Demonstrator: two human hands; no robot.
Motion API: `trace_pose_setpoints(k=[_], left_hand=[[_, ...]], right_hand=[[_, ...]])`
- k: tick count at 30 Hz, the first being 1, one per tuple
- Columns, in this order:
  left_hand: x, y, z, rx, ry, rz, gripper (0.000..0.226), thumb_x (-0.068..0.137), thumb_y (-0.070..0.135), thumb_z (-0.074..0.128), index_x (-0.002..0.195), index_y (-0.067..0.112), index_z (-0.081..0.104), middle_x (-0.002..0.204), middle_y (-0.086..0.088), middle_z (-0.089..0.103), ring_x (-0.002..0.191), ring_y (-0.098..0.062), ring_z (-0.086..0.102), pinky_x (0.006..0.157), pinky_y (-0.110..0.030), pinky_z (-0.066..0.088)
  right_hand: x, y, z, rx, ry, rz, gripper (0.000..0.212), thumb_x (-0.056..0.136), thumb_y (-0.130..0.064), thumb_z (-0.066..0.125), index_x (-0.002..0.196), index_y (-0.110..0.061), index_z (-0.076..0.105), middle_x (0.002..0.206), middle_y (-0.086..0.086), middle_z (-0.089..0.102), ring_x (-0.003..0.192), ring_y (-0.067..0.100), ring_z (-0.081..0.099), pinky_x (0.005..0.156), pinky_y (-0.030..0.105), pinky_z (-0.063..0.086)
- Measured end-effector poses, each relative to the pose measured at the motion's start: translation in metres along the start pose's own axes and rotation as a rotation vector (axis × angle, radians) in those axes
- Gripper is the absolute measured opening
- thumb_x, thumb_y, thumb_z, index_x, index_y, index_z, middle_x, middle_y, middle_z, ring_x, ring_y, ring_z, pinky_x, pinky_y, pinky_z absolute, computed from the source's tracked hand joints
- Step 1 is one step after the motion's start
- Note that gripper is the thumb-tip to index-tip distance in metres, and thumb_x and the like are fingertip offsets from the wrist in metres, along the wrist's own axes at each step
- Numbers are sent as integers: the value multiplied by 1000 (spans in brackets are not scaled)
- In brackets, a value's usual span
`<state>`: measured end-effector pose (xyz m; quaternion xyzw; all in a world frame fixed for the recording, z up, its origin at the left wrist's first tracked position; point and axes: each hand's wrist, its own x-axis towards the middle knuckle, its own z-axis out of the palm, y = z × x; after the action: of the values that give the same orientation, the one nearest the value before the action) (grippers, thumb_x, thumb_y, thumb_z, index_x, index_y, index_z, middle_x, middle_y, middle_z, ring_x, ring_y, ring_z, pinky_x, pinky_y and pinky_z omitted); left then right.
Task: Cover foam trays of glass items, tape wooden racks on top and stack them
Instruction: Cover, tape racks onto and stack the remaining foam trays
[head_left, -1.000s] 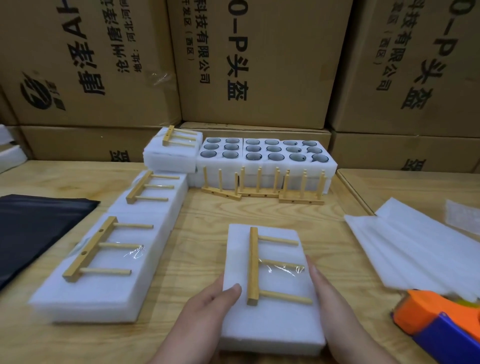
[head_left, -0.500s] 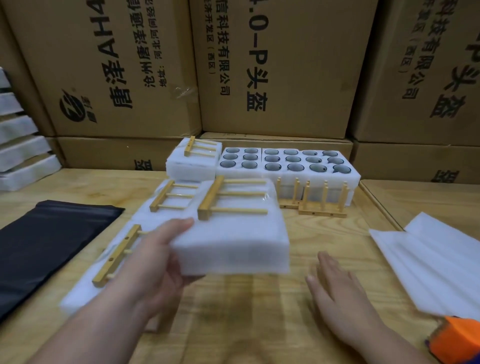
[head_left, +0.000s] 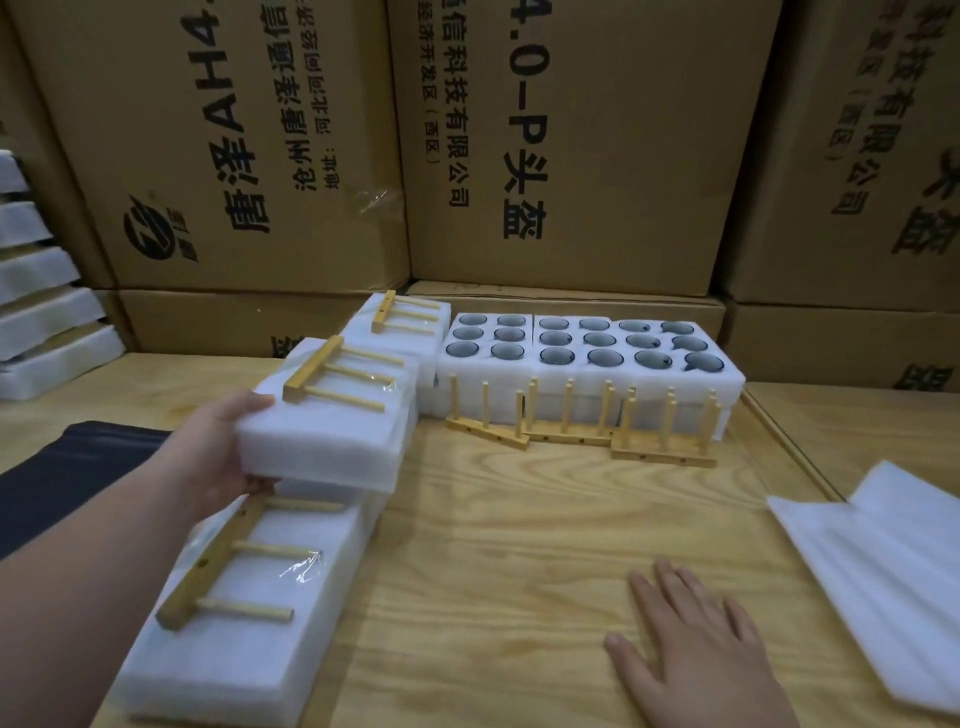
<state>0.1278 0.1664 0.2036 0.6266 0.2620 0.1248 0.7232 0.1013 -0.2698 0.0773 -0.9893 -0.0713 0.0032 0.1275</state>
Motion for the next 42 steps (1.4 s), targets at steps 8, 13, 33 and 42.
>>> trace_pose_setpoints(k=[8,13,33,42], left_hand=[[20,-2,0,64,56,-4,19,92,23,65,104,9,63,94,-9,68,80,-26,65,74,-40,54],[26,-6,-7,162,165,-8,34,90,32,71,116,10,62,112,-11,67,97,-29,66,83,-38,53],[-19,-52,88,1598,240,616,72,90,64,42,156,42,21,170,-5,7,156,-33,-6,123,-57,1],[-32,-53,90,1538,154,659,72,97,40,46,161,36,13,170,-6,-7,155,-31,-14,125,-50,-4]], right_hand=[[-1,1,-1,8,31,-11,79,87,-80,25,157,-47,7,168,-17,-9,154,4,-9,124,39,2],[-4,2,1,6,47,-20,78,88,-79,24,157,-47,7,168,-16,-7,154,5,-8,125,40,1],[-11,1,4,8,70,-6,76,90,-75,24,158,-43,13,169,-15,-1,154,4,-5,125,40,2],[-10,0,6,-8,55,8,76,90,-76,23,158,-44,12,169,-16,-2,154,4,-6,125,40,2]])
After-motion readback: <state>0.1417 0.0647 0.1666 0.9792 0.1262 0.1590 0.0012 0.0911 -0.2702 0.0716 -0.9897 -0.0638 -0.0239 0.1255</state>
